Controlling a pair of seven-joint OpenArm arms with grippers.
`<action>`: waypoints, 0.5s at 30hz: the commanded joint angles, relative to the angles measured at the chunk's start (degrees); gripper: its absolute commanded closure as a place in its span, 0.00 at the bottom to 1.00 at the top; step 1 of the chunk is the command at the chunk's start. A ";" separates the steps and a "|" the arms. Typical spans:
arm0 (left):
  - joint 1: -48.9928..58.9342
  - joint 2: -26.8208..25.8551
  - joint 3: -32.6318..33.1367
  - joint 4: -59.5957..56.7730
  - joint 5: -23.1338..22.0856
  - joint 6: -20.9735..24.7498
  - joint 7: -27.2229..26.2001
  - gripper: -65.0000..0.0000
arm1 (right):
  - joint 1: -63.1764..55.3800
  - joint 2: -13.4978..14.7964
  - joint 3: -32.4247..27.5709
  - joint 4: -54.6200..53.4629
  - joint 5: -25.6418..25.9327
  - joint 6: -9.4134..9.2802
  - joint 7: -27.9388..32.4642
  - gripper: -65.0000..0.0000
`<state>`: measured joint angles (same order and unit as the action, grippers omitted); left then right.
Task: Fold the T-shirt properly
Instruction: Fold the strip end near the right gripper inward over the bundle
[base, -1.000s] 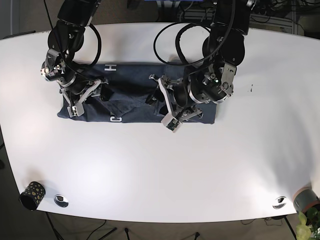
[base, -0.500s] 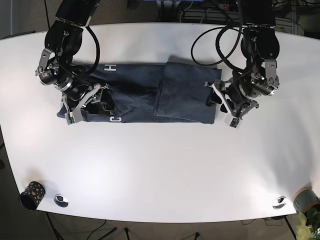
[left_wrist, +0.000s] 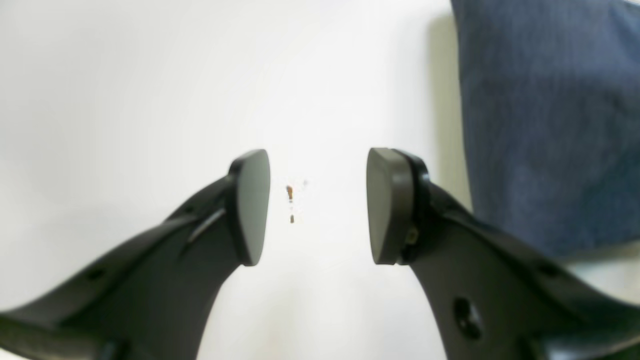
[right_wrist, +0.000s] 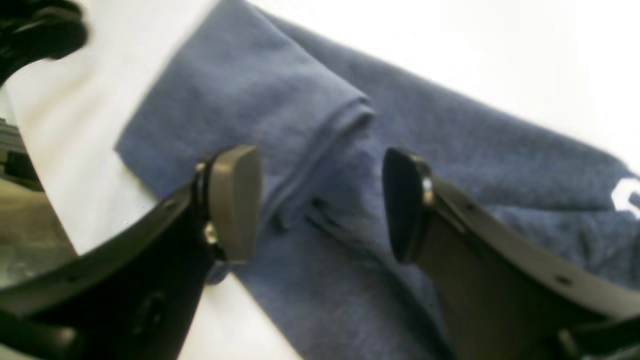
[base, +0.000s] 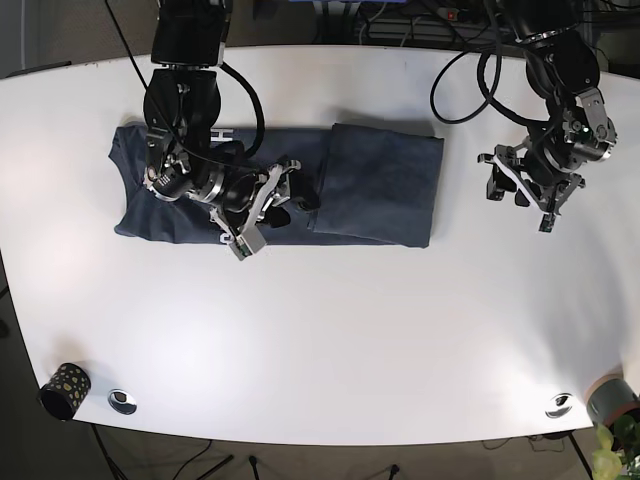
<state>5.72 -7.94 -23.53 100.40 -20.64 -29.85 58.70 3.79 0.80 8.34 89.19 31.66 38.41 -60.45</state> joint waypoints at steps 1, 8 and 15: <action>-0.92 -0.71 -0.34 2.06 -1.03 -0.26 -1.42 0.56 | 2.58 -0.75 -0.65 -2.29 0.82 0.05 1.15 0.44; -0.84 -0.80 -0.51 2.41 -1.03 -0.26 -1.33 0.56 | 6.98 -0.84 -0.91 -9.67 1.09 0.22 1.32 0.44; 0.13 -0.54 -0.43 2.41 -1.03 -0.26 -1.33 0.56 | 8.56 -2.16 -0.91 -13.98 1.09 0.22 1.32 0.44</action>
<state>6.37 -8.03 -23.86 101.65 -21.02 -29.87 58.33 11.09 -0.69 7.53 75.05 31.29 38.06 -60.23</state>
